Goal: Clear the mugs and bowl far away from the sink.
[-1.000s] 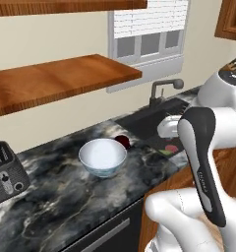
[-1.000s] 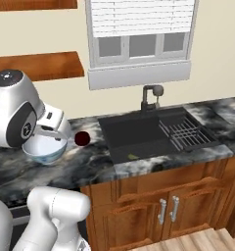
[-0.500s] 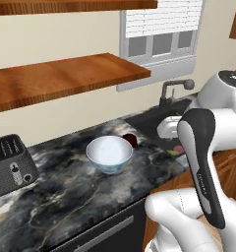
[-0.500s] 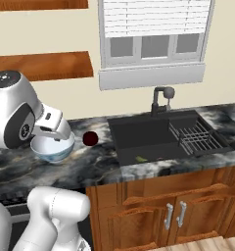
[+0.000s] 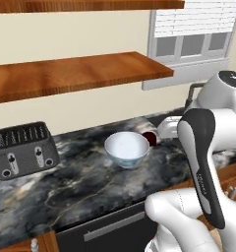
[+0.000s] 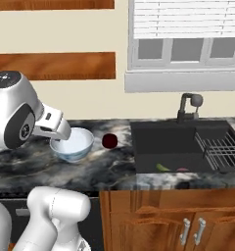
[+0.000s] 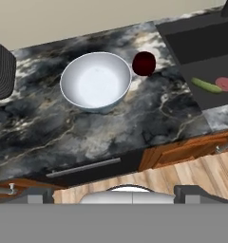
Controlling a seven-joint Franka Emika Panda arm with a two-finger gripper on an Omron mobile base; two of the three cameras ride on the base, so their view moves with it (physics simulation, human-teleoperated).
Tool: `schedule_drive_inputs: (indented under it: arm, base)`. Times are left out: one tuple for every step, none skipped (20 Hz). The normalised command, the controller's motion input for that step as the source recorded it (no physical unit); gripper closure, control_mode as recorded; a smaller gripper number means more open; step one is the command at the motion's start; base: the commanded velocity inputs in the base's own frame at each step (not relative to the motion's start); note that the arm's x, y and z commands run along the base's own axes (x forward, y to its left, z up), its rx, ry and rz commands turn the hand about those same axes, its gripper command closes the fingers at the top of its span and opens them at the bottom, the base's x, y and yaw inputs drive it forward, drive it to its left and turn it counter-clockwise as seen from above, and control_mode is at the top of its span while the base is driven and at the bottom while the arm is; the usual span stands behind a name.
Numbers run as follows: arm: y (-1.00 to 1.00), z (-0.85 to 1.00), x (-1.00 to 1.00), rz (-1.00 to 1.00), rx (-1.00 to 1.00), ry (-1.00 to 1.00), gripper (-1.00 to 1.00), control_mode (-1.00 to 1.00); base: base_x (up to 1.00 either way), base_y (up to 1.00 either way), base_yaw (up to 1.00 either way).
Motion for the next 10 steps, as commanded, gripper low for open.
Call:
schedule_drive_inputs:
  arm:
    - [0.0,0.0,0.0,0.0,0.0,0.0,-1.0,1.0]
    - [0.0,0.0,0.0,0.0,0.0,0.0,-1.0,1.0]
    - [0.0,0.0,0.0,0.0,0.0,0.0,-1.0,1.0]
    - [0.0,0.0,0.0,0.0,0.0,0.0,-1.0,1.0]
    - [0.0,0.0,0.0,0.0,0.0,0.0,-1.0,1.0]
    - [0.0,0.0,0.0,0.0,0.0,0.0,-1.0,1.0]
    - [0.0,0.0,0.0,0.0,0.0,0.0,-1.0,1.0]
    - [0.0,0.0,0.0,0.0,0.0,0.0,-1.0,1.0]
    - [0.0,0.0,0.0,0.0,0.0,0.0,-1.0,1.0]
    - [0.0,0.0,0.0,0.0,0.0,0.0,-1.0,1.0]
  base:
    - [0.11,0.0,0.32]
    - [0.13,0.0,0.33]
    - [0.15,0.0,0.33]
    - [0.11,-0.01,0.34]
    - [0.14,0.0,0.34]
    - [0.22,-0.04,0.36]
    - [0.25,-0.06,0.28]
    - [0.15,-0.19,0.16]
    - [0.0,-0.29,0.07]
    - [0.07,-0.24,0.04]
